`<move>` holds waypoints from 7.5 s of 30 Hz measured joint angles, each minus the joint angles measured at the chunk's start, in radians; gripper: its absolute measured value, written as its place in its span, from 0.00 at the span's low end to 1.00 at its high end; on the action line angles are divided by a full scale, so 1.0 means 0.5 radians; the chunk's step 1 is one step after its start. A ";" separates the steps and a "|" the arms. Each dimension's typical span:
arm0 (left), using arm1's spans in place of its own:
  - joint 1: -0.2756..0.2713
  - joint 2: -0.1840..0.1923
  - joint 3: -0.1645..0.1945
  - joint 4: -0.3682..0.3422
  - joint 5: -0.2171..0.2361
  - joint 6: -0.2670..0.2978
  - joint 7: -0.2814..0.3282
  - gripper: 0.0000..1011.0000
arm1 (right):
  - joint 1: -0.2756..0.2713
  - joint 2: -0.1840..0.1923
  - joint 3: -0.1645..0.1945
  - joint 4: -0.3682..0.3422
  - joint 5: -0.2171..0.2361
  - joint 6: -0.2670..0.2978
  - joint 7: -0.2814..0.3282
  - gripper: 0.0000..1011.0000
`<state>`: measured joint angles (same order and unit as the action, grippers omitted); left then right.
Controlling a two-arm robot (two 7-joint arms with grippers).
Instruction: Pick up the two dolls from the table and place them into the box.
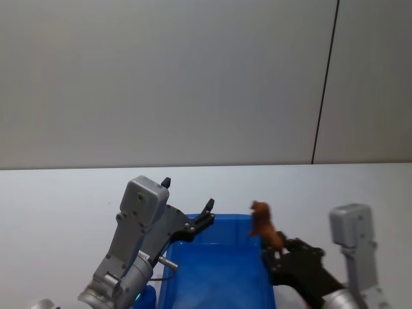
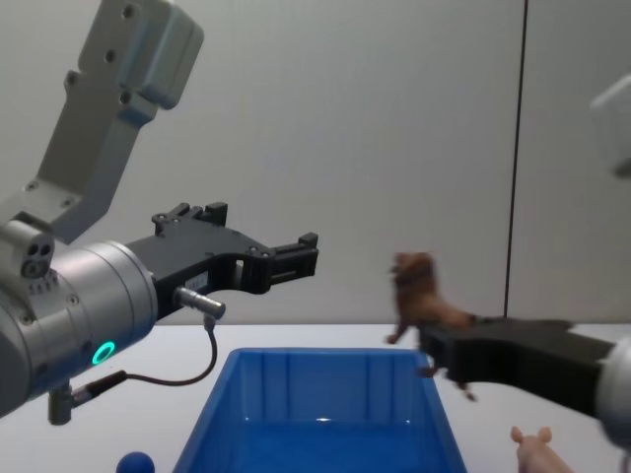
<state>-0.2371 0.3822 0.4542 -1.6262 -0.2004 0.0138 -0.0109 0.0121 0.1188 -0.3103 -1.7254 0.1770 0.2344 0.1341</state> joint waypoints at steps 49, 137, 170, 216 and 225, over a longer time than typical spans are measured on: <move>0.000 0.000 0.000 0.000 0.000 0.000 0.000 0.99 | -0.139 0.057 0.057 -0.176 -0.116 0.311 -0.432 0.99; 0.000 0.000 0.000 0.000 0.000 0.000 0.000 0.99 | 0.106 -0.161 -0.025 0.122 -0.295 0.168 0.155 0.81; 0.002 0.000 -0.001 -0.001 0.000 0.002 0.000 0.99 | -0.211 0.033 0.136 -0.132 -0.138 -0.003 -0.355 0.99; 0.236 0.368 -0.205 -0.210 -0.295 0.631 -0.051 0.99 | -0.291 0.080 0.176 -0.191 -0.099 -0.069 -0.457 0.99; 0.236 0.389 -0.218 -0.145 -0.267 0.683 -0.118 0.99 | -0.292 0.082 0.177 -0.193 -0.099 -0.070 -0.459 0.99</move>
<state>-0.1189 0.5766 0.3451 -1.6990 -0.3338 0.3554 -0.0698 -0.1340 0.1597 -0.2220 -1.8217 0.1275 0.1992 -0.0954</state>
